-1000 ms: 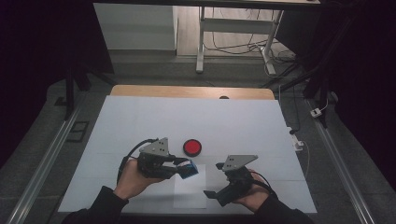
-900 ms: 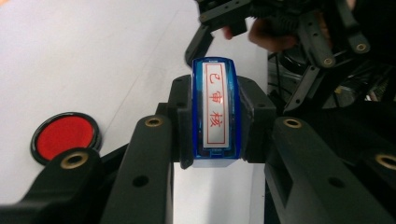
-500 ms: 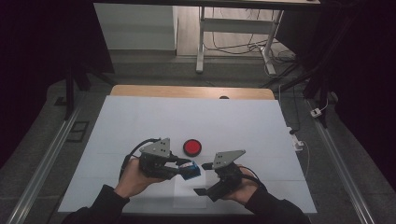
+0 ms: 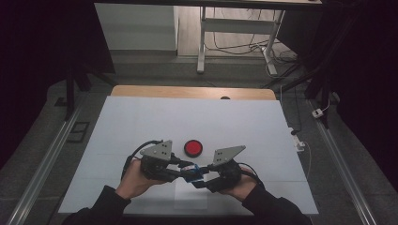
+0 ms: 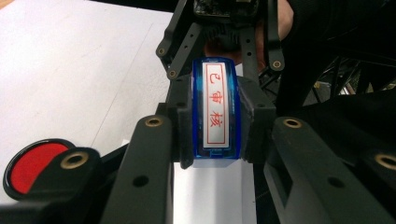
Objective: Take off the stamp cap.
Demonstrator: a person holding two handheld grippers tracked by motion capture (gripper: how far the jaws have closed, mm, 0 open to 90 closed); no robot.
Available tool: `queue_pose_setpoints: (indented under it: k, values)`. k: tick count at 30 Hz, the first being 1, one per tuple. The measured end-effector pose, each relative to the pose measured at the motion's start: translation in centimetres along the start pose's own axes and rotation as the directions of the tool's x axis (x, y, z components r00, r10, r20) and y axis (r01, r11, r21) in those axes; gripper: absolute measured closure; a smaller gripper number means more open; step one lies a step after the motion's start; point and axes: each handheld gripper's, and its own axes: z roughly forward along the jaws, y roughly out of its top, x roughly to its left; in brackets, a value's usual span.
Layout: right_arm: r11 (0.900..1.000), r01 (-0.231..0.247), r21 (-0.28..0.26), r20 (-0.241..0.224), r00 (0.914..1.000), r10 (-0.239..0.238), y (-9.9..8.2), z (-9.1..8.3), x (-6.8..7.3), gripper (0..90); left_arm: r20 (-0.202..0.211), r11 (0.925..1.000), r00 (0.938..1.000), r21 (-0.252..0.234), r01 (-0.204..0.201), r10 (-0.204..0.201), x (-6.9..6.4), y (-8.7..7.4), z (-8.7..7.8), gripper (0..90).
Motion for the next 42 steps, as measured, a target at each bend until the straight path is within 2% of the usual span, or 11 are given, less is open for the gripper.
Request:
queue_pose_setpoints:
  k: [7,13,19,25,33,34,35,37,39,41,42]
  values:
    - [0.9998,0.019,-0.010,-0.053,0.9984,-0.019,0.1,0.3,0.0,59.2,0.015,0.9996,0.9995,-0.004,-0.028,0.028,-0.1,0.0,0.1,70.4]
    - [0.9992,0.030,-0.025,-0.072,0.9969,-0.032,0.2,0.3,0.1,64.7,0.020,0.9990,0.9989,-0.016,-0.042,0.042,-0.1,-0.1,0.0,70.4]
    - [0.9978,0.021,-0.063,-0.110,0.9936,-0.027,0.1,0.1,-0.2,67.1,0.031,0.9981,0.9986,-0.045,-0.041,0.043,-0.1,-0.2,-0.1,70.4]
    - [0.9973,0.004,-0.073,-0.135,0.9908,-0.013,0.1,0.0,-0.4,68.3,0.035,0.9972,0.9981,-0.058,-0.048,0.050,0.0,-0.2,-0.3,70.4]
    - [0.9962,-0.066,-0.058,-0.149,0.9873,0.056,0.2,0.0,-0.5,68.8,0.015,0.9965,0.9979,-0.056,-0.061,0.062,-0.2,-0.1,-0.3,70.5]
    - [0.9941,-0.096,-0.051,-0.152,0.9845,0.088,0.1,0.0,-0.6,68.9,0.010,0.9963,0.9977,-0.056,-0.066,0.066,-0.2,-0.1,-0.3,70.5]
    - [0.9941,-0.096,-0.051,-0.152,0.9845,0.088,0.1,0.0,-0.6,68.9,0.005,0.9960,0.9974,-0.054,-0.071,0.071,-0.2,-0.1,-0.4,70.5]
    - [0.9877,-0.153,-0.032,-0.141,0.9790,0.147,0.0,0.0,-0.9,69.2,-0.029,0.9953,0.9963,-0.051,-0.083,0.081,-0.4,-0.1,-0.5,70.6]
    - [0.9870,-0.157,-0.032,-0.140,0.9785,0.152,-0.1,0.1,-0.9,69.2,-0.013,0.9953,0.9978,-0.071,-0.065,0.064,-0.3,-0.1,-0.6,70.6]
    - [0.9874,-0.155,-0.031,-0.136,0.9794,0.150,-0.1,0.0,-1.0,69.1,-0.021,0.9958,0.9980,-0.069,-0.061,0.059,-0.2,-0.1,-0.7,70.6]
    - [0.9890,-0.145,-0.030,-0.114,0.9835,0.140,-0.1,0.0,-0.8,69.1,-0.030,0.9964,0.9979,-0.061,-0.060,0.058,-0.2,-0.2,-0.6,70.5]
